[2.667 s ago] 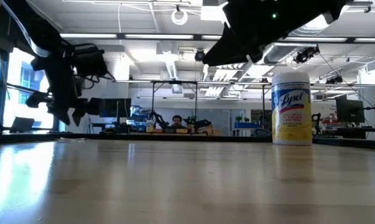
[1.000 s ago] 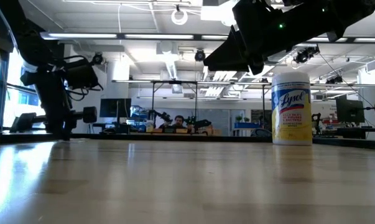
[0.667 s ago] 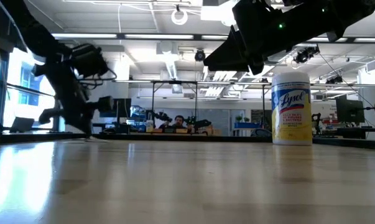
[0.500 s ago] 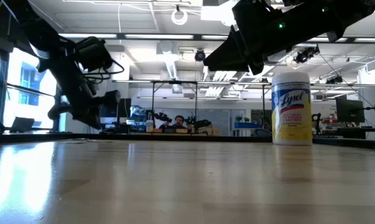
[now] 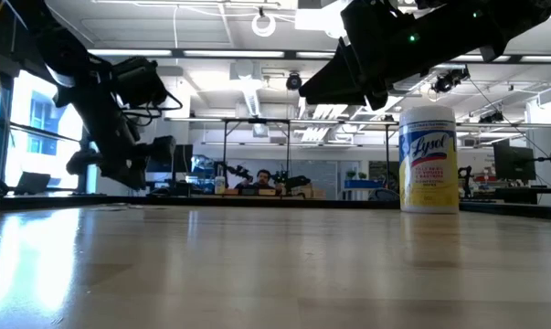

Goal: Pick & Place First Aid Supplies
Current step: Put the white ointment pack into the top red bin

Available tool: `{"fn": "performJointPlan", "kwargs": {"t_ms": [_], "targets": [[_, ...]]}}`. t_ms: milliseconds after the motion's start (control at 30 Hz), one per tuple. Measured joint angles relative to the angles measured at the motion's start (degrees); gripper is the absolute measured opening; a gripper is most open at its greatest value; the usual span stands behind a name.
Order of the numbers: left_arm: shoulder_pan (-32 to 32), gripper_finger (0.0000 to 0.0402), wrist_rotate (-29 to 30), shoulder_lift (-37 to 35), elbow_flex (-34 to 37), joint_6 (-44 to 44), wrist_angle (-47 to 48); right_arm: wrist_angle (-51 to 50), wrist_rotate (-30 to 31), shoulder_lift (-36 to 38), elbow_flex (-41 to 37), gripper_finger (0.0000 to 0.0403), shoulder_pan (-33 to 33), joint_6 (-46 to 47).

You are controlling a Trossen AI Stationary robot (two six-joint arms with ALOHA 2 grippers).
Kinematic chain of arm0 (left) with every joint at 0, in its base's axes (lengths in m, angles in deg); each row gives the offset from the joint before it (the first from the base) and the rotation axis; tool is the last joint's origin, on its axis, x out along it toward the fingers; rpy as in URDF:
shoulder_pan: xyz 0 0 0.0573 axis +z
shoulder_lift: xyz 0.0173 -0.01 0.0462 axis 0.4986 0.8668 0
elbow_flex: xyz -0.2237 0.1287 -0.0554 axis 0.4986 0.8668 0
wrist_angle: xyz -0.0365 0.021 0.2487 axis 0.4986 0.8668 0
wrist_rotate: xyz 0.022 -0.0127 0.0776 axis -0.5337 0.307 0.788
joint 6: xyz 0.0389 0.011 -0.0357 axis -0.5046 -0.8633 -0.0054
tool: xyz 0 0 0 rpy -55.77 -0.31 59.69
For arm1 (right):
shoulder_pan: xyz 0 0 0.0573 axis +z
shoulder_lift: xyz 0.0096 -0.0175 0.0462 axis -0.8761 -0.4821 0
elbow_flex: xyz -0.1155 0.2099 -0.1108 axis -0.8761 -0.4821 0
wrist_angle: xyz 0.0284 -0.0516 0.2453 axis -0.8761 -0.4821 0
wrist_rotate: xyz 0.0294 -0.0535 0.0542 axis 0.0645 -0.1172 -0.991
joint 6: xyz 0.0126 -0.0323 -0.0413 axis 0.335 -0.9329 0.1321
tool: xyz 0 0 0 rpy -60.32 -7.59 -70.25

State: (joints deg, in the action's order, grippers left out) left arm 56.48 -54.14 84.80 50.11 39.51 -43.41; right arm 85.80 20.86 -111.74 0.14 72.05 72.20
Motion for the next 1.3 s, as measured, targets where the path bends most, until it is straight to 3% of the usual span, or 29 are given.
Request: {"fn": "performJointPlan", "kwargs": {"t_ms": [200,667,800,1033,1300], "targets": [[0.0,0.0106,1.3,4.8,0.0,1.8,-1.2,0.1,0.0,0.0,0.0,0.0150,0.0,0.0],[0.0,0.0110,2.0,13.7,0.0,3.0,-7.9,0.2,0.0,0.0,0.0,0.0150,0.0,0.0],[0.0,0.0089,2.2,15.2,-0.1,3.7,-8.3,0.2,0.0,0.0,0.0,0.0147,0.0,0.0],[0.0,0.0009,3.0,17.3,-0.2,6.7,-8.5,0.2,-0.1,0.0,0.0,0.0146,0.0,0.0],[-0.3,0.0002,3.1,17.3,-0.1,6.2,-8.4,0.2,-0.1,0.0,0.0,0.0146,0.0,0.6]]}}
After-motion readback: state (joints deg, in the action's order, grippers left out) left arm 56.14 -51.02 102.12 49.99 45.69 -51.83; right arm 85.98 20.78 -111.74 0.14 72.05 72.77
